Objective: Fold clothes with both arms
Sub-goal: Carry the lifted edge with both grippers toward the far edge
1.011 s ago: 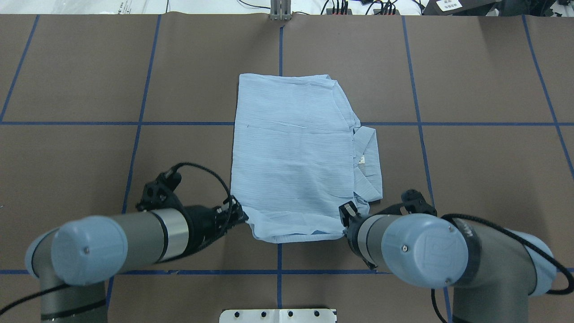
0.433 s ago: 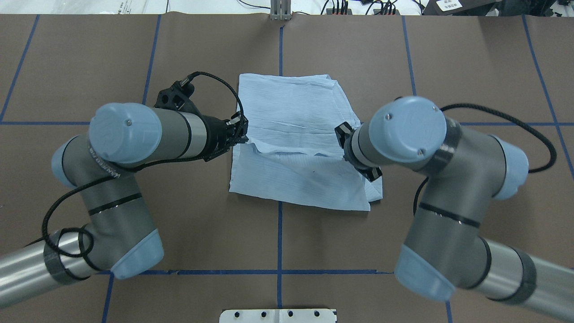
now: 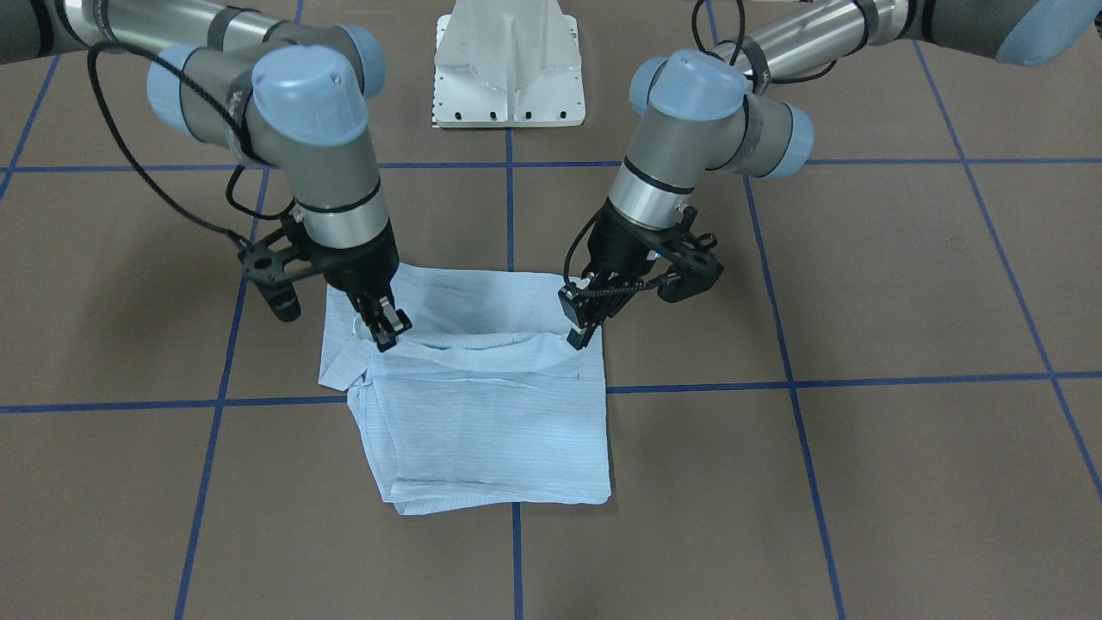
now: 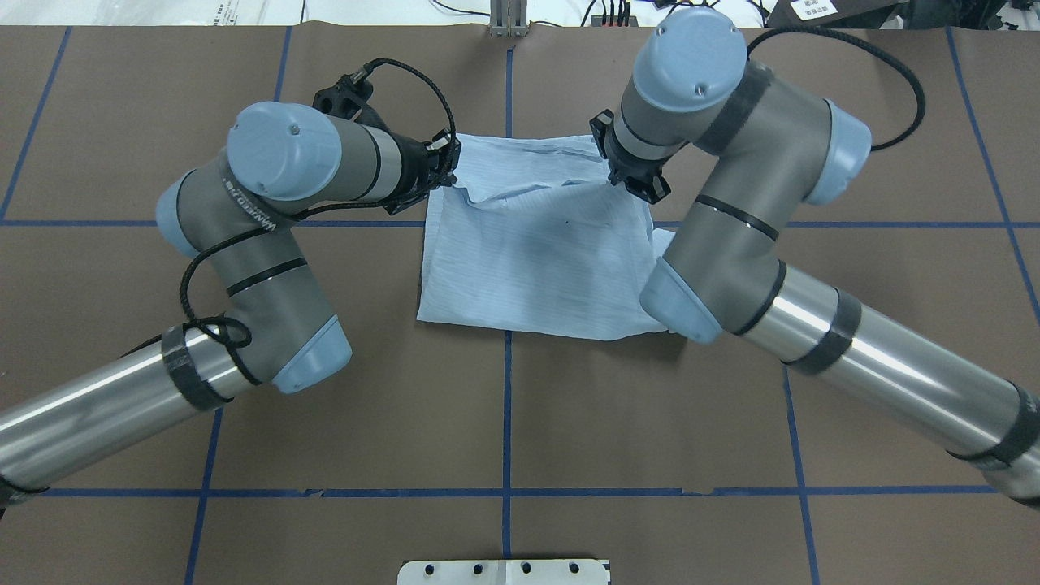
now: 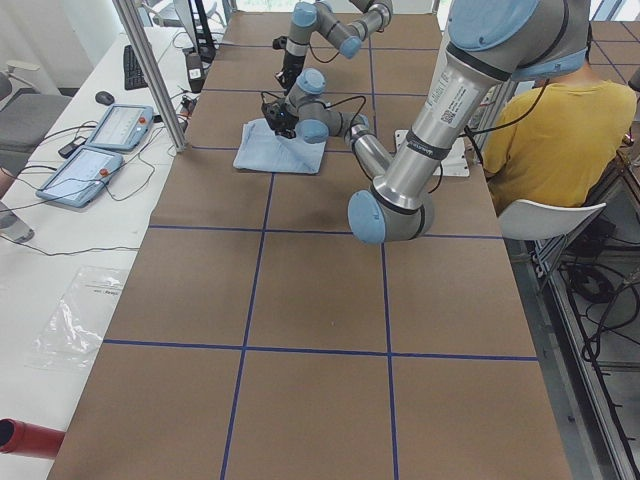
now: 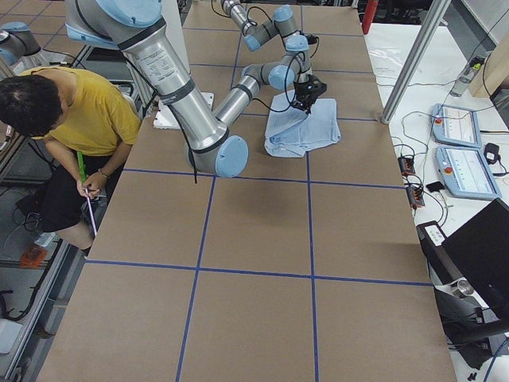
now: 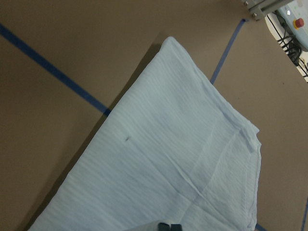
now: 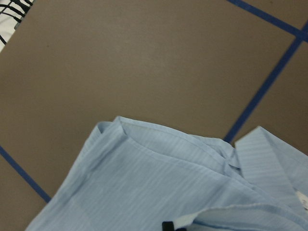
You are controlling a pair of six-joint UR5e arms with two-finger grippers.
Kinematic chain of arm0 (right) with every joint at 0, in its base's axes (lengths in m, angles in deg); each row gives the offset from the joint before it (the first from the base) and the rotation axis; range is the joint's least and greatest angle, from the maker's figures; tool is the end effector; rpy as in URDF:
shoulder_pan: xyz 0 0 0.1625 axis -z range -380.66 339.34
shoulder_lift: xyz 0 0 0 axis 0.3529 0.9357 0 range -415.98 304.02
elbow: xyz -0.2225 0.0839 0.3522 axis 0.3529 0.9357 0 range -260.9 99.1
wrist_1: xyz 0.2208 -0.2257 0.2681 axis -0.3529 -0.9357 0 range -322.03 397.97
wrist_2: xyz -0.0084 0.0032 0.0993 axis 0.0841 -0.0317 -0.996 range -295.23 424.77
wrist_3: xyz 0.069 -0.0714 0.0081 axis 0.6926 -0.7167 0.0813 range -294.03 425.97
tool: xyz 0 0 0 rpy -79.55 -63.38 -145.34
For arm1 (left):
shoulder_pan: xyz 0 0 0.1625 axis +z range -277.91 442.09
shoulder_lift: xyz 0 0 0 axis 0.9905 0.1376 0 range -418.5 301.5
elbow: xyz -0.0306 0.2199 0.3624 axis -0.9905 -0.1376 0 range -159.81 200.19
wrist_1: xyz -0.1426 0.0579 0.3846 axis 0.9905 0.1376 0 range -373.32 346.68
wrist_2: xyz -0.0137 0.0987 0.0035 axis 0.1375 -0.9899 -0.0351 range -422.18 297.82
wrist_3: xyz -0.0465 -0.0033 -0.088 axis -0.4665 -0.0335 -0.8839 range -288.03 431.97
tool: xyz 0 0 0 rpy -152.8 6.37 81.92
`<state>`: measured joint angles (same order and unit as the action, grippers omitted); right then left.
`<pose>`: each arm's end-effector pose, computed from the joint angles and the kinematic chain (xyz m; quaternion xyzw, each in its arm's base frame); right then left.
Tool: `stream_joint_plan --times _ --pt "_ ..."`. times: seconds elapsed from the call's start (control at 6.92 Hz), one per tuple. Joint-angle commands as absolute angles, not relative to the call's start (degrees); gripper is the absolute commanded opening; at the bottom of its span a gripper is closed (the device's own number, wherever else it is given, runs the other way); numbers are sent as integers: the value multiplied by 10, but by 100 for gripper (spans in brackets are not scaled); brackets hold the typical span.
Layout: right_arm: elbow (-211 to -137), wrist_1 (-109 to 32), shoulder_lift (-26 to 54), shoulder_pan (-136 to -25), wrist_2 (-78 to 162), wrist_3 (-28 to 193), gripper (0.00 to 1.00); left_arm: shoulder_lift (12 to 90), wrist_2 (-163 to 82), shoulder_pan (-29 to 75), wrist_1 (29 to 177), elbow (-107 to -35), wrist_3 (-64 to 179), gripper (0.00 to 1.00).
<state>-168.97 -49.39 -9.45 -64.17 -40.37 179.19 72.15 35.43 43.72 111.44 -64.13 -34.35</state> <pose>-0.4516 -0.5765 0.2102 -0.0545 -0.3885 0.4638 0.7943 0.4942 -0.5446 0.2008 0.0556 0.5703 -0.3424 0.7446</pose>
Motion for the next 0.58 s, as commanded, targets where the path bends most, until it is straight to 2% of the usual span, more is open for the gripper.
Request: stream_joint_plan --times 0.0,0.29,0.43 --pt "-1488 -396 -190 -674 -420 1758 0 788 354 415 1216 -481 -336 0" --pt "-1395 -291 -199 -676 -419 1724 0 804 353 403 1276 -396 -318 0" --pt "-1372 -286 -213 -676 -417 1722 0 805 351 401 1290 -380 -315 0"
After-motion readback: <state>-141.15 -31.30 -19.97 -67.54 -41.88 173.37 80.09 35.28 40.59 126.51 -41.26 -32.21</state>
